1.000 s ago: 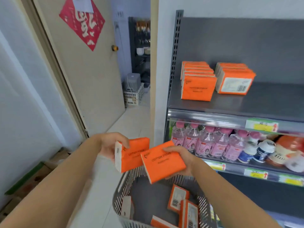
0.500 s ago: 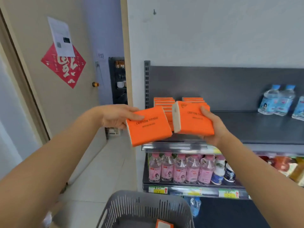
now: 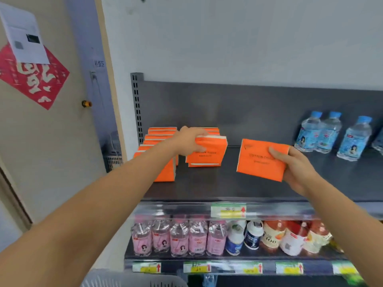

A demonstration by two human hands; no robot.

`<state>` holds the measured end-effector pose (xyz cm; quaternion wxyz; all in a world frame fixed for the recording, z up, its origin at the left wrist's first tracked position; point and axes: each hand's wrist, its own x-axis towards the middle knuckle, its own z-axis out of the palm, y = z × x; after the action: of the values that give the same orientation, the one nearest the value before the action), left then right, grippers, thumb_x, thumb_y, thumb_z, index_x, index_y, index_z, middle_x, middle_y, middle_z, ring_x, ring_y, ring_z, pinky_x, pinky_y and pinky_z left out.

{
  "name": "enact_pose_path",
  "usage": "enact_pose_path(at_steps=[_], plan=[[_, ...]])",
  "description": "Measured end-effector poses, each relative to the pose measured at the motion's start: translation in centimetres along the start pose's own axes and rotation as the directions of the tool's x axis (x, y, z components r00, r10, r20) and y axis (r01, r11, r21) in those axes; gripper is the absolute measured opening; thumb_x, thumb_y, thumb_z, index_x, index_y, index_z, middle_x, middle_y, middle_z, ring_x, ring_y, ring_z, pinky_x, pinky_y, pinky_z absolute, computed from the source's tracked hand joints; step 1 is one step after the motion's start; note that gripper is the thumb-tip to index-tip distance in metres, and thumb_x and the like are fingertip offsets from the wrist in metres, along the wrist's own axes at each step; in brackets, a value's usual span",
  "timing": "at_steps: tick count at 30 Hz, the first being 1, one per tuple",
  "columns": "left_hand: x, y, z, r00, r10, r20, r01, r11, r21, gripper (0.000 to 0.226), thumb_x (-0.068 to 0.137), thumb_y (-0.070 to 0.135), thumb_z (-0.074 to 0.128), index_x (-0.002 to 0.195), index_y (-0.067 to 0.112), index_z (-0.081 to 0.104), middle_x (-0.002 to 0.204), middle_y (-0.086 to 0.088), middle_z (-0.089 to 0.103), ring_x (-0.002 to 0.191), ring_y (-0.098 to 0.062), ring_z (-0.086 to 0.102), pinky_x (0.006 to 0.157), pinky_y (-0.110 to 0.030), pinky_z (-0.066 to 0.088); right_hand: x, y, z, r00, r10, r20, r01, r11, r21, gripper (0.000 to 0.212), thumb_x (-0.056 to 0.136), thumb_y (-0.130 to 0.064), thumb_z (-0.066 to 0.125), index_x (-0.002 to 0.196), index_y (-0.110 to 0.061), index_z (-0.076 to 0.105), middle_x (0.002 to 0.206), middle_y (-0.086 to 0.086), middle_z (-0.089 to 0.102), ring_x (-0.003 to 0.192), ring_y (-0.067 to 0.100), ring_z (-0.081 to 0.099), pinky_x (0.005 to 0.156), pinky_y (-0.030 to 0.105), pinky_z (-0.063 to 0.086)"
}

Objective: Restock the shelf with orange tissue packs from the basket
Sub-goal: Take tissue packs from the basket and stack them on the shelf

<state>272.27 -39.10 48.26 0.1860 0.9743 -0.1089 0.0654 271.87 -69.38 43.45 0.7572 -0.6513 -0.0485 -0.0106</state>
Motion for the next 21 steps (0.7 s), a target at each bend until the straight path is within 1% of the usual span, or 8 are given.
enact_pose_path(at_steps=[4,7,11,14,16,17,19,21], plan=[[2.3,-0.7,2.4,0.999,-0.039,0.013,0.037,0.985,0.168,0.054,0.083,0.045,0.067,0.133,0.033,0.050,0.139,-0.006,0.044,0.129,-0.031,0.034,0.113,-0.047,0.023,1.5,1.6,0.0,0.988,0.047,0.149,-0.045,0.999,-0.015,0.042,0.074,-0.017,0.072,0.113,-0.010,0.057,0.113,0.017,0.067,0.102,0.031,0.066,0.074,0.043,0.059],[2.9,-1.0,3.1,0.998,-0.034,-0.044,0.037,0.997,0.062,0.060,0.075,0.037,0.078,0.129,0.030,0.051,0.133,-0.009,0.041,0.125,-0.029,0.039,0.108,-0.044,0.033,2.2,2.9,1.8,0.968,0.070,0.240,-0.066,0.998,-0.023,0.037,0.068,-0.015,0.076,0.102,-0.014,0.061,0.106,0.014,0.067,0.094,0.026,0.069,0.075,0.042,0.057],[2.6,-1.2,1.7,0.998,-0.064,-0.008,0.064,0.998,0.003,0.084,0.069,0.029,0.083,0.141,0.028,0.039,0.136,-0.008,0.040,0.120,-0.026,0.046,0.091,-0.029,0.040,3.1,4.8,5.4,0.959,0.045,0.279,-0.027,0.997,-0.070,0.059,0.063,-0.013,0.081,0.116,-0.016,0.057,0.116,0.010,0.066,0.107,0.026,0.065,0.080,0.034,0.055],[2.6,-1.1,0.7,0.993,-0.112,0.045,0.112,0.994,0.009,0.069,0.078,0.013,0.071,0.141,0.019,0.042,0.139,-0.009,0.042,0.123,-0.026,0.048,0.088,-0.027,0.041,3.5,5.9,7.8,0.970,0.010,0.245,0.013,0.996,-0.089,0.081,0.063,-0.005,0.084,0.131,-0.025,0.045,0.125,0.003,0.061,0.113,0.021,0.061,0.092,0.040,0.052],[2.5,-0.5,0.3,0.985,-0.156,0.072,0.160,0.985,-0.059,0.050,0.085,0.005,0.054,0.135,0.011,0.048,0.136,-0.011,0.047,0.123,-0.026,0.049,0.090,-0.029,0.041,3.4,6.3,9.1,0.972,-0.039,0.230,0.069,0.990,-0.125,0.085,0.063,-0.001,0.085,0.130,-0.032,0.043,0.125,-0.003,0.060,0.113,0.015,0.060,0.093,0.038,0.051],[2.4,-0.5,0.2,0.982,-0.170,0.087,0.178,0.981,-0.082,0.037,0.086,0.002,0.047,0.122,0.008,0.054,0.123,-0.013,0.052,0.114,-0.026,0.050,0.086,-0.031,0.041,3.4,6.4,9.6,0.970,-0.069,0.233,0.103,0.985,-0.137,0.083,0.063,0.000,0.085,0.124,-0.039,0.045,0.122,-0.008,0.060,0.110,0.011,0.060,0.090,0.035,0.052],[2.4,-0.6,0.2,0.979,-0.174,0.109,0.183,0.980,-0.078,0.021,0.086,-0.002,0.038,0.097,0.012,0.051,0.099,-0.011,0.047,0.094,-0.020,0.044,0.073,-0.031,0.038,3.3,6.6,10.8,0.968,-0.111,0.224,0.152,0.973,-0.174,0.080,0.062,-0.002,0.086,0.113,-0.048,0.044,0.113,-0.020,0.060,0.105,0.003,0.060,0.080,0.025,0.054],[2.2,-0.8,0.2,0.978,-0.170,0.118,0.177,0.983,-0.050,0.020,0.086,-0.002,0.036,0.091,0.014,0.048,0.095,-0.009,0.045,0.089,-0.018,0.041,0.074,-0.031,0.035,3.2,6.8,11.4,0.969,-0.137,0.206,0.179,0.964,-0.198,0.083,0.062,-0.003,0.086,0.114,-0.049,0.041,0.109,-0.026,0.057,0.100,-0.002,0.060,0.070,0.015,0.052]])
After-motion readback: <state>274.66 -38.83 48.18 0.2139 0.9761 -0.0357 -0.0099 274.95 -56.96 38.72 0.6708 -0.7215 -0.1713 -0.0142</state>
